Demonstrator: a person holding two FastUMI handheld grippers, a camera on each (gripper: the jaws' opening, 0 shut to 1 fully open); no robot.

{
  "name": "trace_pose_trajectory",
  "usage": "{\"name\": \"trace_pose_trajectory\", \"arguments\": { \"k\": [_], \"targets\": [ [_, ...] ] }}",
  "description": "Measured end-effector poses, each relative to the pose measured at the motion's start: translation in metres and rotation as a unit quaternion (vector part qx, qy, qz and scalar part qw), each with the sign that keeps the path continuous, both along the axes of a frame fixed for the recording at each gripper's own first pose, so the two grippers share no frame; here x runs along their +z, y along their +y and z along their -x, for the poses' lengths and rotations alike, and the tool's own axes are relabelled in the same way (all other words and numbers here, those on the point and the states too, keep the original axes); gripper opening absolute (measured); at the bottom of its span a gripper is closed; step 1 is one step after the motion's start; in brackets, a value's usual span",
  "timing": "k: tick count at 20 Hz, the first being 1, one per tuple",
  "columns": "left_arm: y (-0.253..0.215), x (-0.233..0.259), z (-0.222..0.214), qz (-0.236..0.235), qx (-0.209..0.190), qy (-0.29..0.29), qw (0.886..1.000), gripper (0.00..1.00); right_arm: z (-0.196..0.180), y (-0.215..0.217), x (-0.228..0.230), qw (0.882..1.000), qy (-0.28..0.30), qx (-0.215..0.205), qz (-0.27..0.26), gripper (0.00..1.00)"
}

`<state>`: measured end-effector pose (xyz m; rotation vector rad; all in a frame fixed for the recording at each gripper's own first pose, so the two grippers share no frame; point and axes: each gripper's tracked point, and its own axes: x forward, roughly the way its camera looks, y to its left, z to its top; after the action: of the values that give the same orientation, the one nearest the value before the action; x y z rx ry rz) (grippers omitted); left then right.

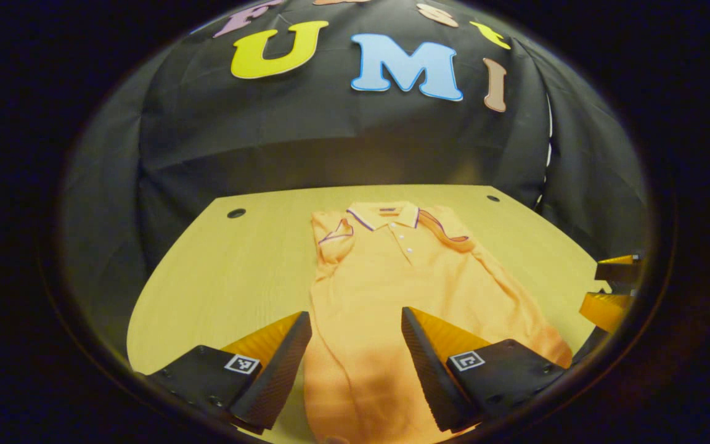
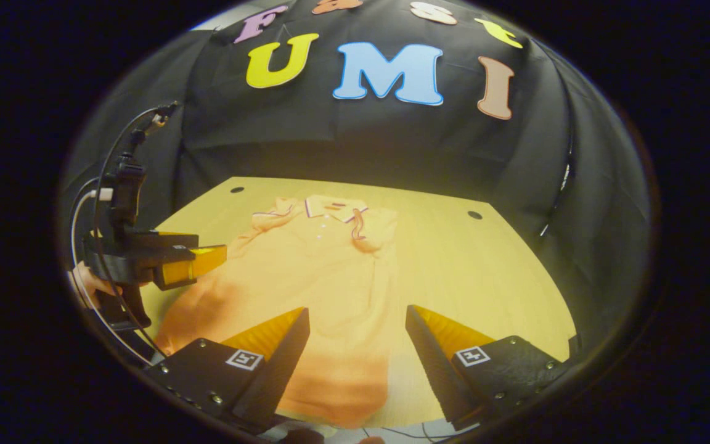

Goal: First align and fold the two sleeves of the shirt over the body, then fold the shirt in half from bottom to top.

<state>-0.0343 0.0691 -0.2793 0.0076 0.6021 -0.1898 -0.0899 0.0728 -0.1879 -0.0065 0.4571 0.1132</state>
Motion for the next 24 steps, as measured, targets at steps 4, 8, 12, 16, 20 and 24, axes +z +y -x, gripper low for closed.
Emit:
{"name": "trace_pose_trajectory", "arguments": {
  "k": [4, 8, 12, 16, 20, 24],
  "targets": [
    [0.006, -0.017, 0.052, -0.003, 0.014, 0.019, 1.0, 0.95, 0.022, 0.0, -0.028, 1.0, 0.022, 0.006, -0.005, 0.98],
    [0.01, -0.029, 0.098, 0.002, 0.026, 0.036, 0.999, 0.96, 0.042, -0.002, -0.063, 0.999, 0.052, 0.011, -0.012, 0.98],
    [0.01, -0.034, 0.134, 0.005, 0.03, 0.04, 0.999, 0.96, 0.056, -0.009, -0.089, 0.997, 0.07, 0.011, -0.009, 0.98],
    [0.009, -0.049, 0.162, 0.012, 0.035, 0.056, 0.998, 0.95, 0.062, -0.005, -0.106, 0.995, 0.091, 0.011, -0.033, 0.98],
    [0.011, -0.061, 0.173, 0.014, 0.045, 0.067, 0.997, 0.95, 0.065, 0.0, -0.114, 0.995, 0.097, 0.016, -0.035, 0.98],
    [0.011, -0.067, 0.173, 0.0, 0.048, 0.065, 0.997, 0.95, 0.067, 0.005, -0.122, 0.994, 0.106, 0.019, -0.031, 0.98]
  ]
}}
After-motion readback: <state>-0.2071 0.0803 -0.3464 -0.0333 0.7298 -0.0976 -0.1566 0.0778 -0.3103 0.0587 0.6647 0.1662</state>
